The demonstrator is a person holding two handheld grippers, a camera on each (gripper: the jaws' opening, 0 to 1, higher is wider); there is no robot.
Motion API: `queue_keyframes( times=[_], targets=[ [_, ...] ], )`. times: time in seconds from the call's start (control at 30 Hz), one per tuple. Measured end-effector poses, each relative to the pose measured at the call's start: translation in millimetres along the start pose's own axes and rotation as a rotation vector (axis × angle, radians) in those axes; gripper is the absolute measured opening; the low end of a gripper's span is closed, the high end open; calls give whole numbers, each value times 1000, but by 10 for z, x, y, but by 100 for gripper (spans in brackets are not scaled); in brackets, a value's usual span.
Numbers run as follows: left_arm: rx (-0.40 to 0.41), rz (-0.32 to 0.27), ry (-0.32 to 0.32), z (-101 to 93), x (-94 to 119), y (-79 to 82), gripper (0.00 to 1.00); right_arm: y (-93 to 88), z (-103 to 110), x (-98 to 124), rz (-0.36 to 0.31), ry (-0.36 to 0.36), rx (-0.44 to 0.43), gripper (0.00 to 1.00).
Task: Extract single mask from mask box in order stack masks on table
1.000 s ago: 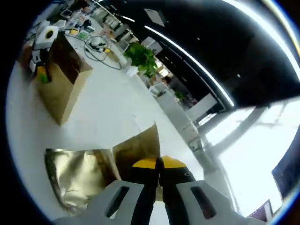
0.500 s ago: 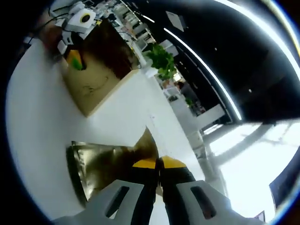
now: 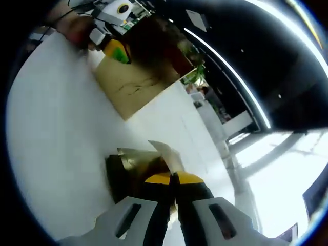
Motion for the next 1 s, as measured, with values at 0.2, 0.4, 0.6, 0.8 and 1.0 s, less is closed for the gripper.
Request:
queue_keyframes(
  times=[0.2,0.4,0.6,0.8,1.0],
  targets=[
    [1,0,1,-4,2,1,31,-24,49,-10,-3,8,-32,0],
    [2,0,1,-10,10,0,31,-65,137,-3,5,19,-33,0],
    [2,0,2,-12,17,1,31,-39,174,43,2,34,-35,3],
    [2,1,2,-8,21,2,31,-57,215,72,-3,48,-65,9],
    [2,1,3,-5,25,3,31,-46,202,135,-19,65,-118,14]
  ],
)
Point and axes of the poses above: the point that each gripper's makers call its tool centre point, and the gripper's own axes: x roughly backward along the fingers, z roughly to its left, y roughly out of its top, the point moved 4 cm from there along x, roughly backward along the fingers, and after that the axes turned 7 degrees about z, right-handed, at the moved point
